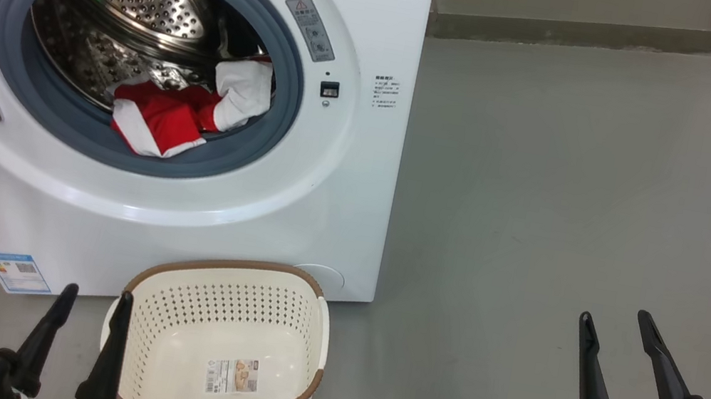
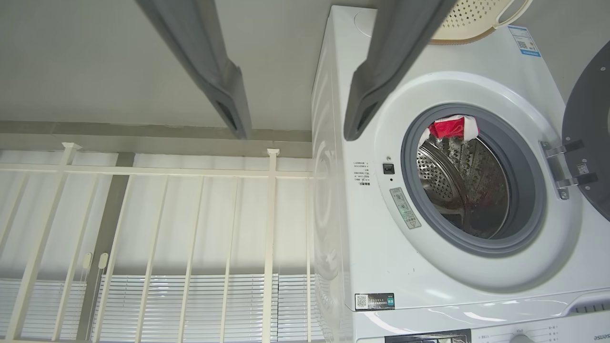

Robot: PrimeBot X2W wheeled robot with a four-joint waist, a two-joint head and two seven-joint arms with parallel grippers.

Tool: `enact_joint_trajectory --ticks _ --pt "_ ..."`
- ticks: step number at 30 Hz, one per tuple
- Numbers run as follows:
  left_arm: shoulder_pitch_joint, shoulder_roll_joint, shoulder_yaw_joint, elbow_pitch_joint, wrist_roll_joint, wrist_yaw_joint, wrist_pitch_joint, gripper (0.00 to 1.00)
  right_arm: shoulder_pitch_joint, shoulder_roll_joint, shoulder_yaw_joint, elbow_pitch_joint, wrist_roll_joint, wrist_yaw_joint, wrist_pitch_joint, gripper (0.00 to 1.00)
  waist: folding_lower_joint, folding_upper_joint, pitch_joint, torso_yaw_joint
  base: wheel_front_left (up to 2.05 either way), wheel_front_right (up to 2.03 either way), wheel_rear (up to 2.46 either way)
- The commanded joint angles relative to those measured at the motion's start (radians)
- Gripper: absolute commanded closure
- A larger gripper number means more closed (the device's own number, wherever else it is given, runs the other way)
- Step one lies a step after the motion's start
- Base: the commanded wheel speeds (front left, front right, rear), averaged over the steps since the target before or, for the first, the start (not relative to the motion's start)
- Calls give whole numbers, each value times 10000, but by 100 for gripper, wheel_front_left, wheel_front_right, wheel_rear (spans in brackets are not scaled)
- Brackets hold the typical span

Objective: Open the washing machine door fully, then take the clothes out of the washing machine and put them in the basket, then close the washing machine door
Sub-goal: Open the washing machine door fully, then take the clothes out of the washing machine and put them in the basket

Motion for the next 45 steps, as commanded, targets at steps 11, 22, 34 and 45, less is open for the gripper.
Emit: enact_joint_trajectory --ticks 11,22,34,45 --pt "-23 91 481 -143 172 -54 -119 0 64 -41 57 -355 -28 63 -65 0 0 -1 -32 39 0 0 0" --pt "-186 -117 826 393 521 121 -120 0 24 -41 145 -314 -84 63 -65 0 0 -1 108 44 12 -12 0" --pt "-430 -317 1016 184 586 34 -120 0 -63 -41 174 -282 -61 63 -65 0 0 -1 235 71 140 -140 0" --pt "-285 -320 981 -5 655 -34 -120 0 -59 -41 209 -235 -52 63 -65 0 0 -1 171 143 91 -91 0"
